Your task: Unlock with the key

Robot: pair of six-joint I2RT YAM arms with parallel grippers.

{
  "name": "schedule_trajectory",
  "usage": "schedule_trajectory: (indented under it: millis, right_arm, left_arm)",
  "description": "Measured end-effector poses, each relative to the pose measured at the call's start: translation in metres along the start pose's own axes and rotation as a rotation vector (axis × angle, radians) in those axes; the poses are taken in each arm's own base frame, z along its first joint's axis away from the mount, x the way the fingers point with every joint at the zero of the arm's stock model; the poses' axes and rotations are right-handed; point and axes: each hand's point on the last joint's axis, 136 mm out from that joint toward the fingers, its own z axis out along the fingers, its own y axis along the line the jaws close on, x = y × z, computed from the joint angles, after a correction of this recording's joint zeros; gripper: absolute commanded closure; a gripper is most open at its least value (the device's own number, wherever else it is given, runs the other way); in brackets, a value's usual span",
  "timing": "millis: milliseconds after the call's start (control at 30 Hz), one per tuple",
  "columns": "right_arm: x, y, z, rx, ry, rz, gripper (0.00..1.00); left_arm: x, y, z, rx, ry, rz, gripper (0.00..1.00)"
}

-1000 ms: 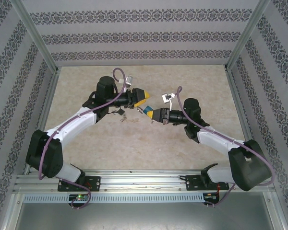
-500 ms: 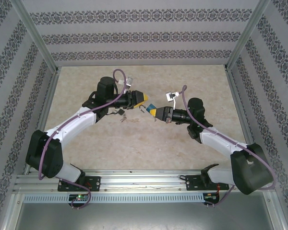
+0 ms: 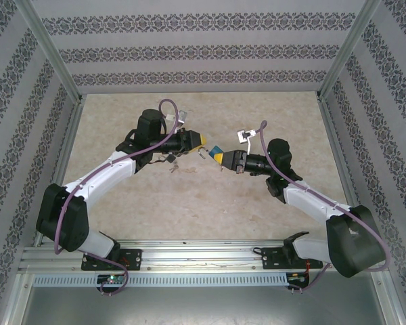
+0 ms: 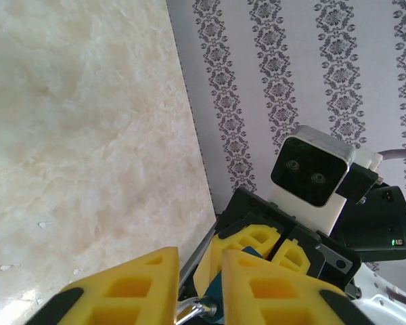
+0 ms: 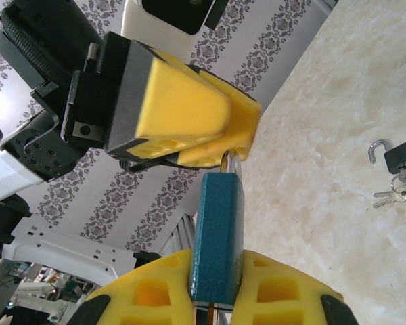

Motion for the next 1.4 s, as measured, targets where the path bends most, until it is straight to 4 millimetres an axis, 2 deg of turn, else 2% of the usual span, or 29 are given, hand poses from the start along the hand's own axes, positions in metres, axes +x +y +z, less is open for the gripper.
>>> schedule_trajectory:
  millis: [67,267,467,633,867,1033,1400]
  right_arm:
    - [0.0,0.0,0.0,0.001,-0.001,0.0,0.99]
    - [-0.003,-0.006,-0.003,0.02,-0.02,0.005,0.99]
    - [-0.005,-0.02,-0.005,0.053,-0.034,0.027,0.98]
    - [-0.003,-0.053,-0.004,0.121,-0.041,0.096,0.98]
    - [0.013,-0.11,0.004,0.22,-0.026,0.217,0.98]
    - [0.016,-0.147,0.013,0.268,-0.028,0.286,0.99]
    - [0.009,-0.194,0.039,0.297,-0.055,0.356,0.98]
  left_arm:
    - [0.0,0.003,0.0,-0.013,-0.002,-0.001,0.65]
    - [-0.004,0.013,-0.006,-0.073,-0.048,-0.022,0.57]
    - [-0.012,0.021,-0.032,-0.125,-0.159,-0.022,0.53]
    - [-0.007,0.028,-0.044,-0.148,-0.201,-0.037,0.52]
    - [0.007,0.049,-0.042,-0.161,-0.195,-0.104,0.49]
    - [0.006,0.05,-0.041,-0.141,-0.208,-0.123,0.49]
    - [0.003,0.045,-0.04,-0.099,-0.223,-0.134,0.49]
